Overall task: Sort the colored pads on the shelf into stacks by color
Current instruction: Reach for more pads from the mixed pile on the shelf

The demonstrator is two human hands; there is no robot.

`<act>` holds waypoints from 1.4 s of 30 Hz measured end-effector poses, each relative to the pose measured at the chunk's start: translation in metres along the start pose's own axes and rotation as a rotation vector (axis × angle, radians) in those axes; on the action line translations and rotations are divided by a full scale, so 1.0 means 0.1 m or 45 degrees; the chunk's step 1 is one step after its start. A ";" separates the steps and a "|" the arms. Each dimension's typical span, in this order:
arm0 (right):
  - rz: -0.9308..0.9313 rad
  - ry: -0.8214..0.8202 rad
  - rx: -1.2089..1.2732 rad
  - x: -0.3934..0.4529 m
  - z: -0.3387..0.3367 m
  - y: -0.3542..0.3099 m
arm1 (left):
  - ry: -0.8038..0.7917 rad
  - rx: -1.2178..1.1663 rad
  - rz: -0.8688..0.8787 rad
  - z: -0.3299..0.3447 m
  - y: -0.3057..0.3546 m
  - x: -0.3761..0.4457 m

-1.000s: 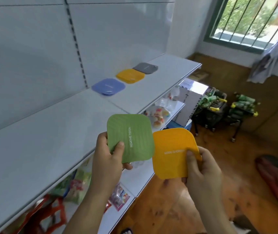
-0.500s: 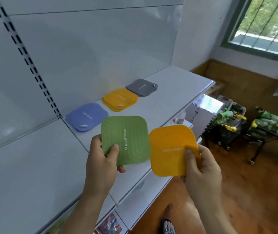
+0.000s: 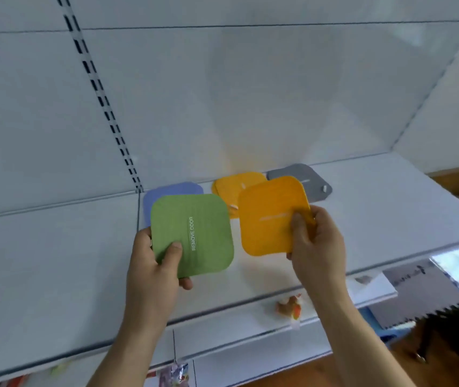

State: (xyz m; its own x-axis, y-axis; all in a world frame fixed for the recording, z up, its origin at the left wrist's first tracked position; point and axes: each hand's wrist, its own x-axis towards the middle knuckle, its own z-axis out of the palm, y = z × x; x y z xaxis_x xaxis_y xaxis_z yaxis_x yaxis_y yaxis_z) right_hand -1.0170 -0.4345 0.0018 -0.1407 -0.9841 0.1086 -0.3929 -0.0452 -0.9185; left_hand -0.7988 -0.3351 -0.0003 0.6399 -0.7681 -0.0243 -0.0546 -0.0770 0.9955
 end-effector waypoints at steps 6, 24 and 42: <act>-0.052 -0.122 -0.083 0.65 0.54 -0.15 | 0.104 -0.035 -0.011 0.00 -0.01 0.21; -0.635 0.019 -0.919 0.72 0.12 0.49 | -0.013 -0.063 0.028 0.65 0.08 0.52; -0.669 -0.222 -0.807 1.61 -2.08 1.67 | -0.223 0.031 -0.069 3.56 0.35 0.05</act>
State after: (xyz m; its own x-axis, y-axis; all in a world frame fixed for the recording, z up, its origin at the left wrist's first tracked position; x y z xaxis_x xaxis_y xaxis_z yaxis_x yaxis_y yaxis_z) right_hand -1.2943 -0.5645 -0.0546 0.3250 -0.8769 0.3542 -0.8113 -0.4510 -0.3721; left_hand -1.0698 -0.5680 0.0019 0.4995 -0.8611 -0.0953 -0.0435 -0.1348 0.9899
